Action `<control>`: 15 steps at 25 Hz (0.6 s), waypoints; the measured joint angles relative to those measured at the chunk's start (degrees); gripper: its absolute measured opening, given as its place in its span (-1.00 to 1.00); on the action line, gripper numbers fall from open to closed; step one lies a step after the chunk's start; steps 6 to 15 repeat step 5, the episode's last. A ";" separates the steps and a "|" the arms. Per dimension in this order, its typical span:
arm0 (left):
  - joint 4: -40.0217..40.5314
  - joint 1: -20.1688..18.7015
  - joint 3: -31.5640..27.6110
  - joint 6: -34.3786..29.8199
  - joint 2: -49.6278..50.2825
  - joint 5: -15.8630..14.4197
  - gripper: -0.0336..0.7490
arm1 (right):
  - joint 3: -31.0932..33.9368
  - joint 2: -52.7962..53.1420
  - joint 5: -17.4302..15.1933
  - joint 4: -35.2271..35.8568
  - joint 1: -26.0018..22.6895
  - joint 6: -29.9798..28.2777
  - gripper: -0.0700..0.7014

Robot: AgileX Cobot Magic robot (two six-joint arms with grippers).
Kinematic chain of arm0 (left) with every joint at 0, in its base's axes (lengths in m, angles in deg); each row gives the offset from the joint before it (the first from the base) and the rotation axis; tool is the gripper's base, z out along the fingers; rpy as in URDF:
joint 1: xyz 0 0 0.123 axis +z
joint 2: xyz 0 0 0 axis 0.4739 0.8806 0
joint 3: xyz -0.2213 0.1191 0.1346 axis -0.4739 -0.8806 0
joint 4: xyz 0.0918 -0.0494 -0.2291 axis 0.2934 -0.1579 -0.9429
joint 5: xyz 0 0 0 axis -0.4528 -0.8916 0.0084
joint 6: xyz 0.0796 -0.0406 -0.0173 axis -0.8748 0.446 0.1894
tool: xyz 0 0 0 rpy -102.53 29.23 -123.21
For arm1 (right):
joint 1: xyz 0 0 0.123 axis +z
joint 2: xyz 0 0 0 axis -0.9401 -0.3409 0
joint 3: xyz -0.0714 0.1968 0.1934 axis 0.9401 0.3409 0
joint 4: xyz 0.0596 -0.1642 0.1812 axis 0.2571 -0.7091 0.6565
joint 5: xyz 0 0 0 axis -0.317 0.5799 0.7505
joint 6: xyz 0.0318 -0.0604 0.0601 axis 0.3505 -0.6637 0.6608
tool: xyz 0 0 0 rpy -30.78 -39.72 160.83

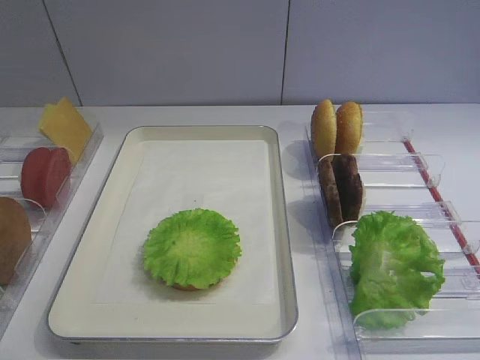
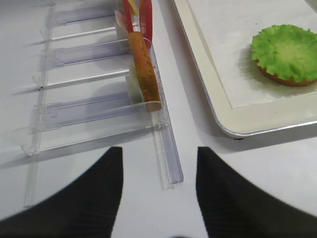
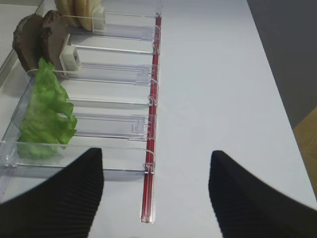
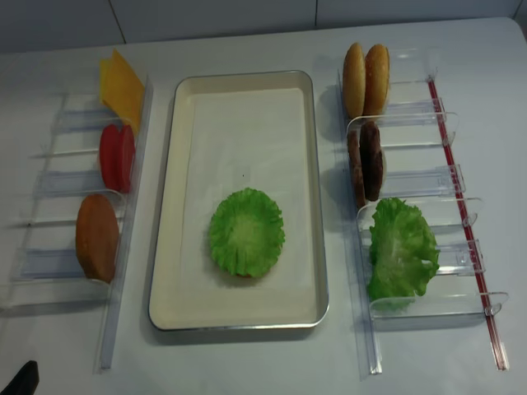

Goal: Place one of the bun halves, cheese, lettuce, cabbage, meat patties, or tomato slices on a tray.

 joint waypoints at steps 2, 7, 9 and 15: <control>0.00 0.00 0.00 0.00 0.00 0.00 -0.03 | 0.00 0.00 0.00 0.00 0.00 0.00 0.35; 0.00 0.00 0.00 0.00 0.00 0.00 -0.03 | 0.00 0.00 0.00 0.00 0.00 0.00 0.35; 0.00 0.00 0.00 0.00 0.00 0.00 -0.03 | 0.00 0.00 0.00 0.00 0.00 0.00 0.35; 0.00 0.00 0.00 0.00 0.00 0.00 -0.03 | 0.00 0.00 0.00 0.00 0.00 0.00 0.35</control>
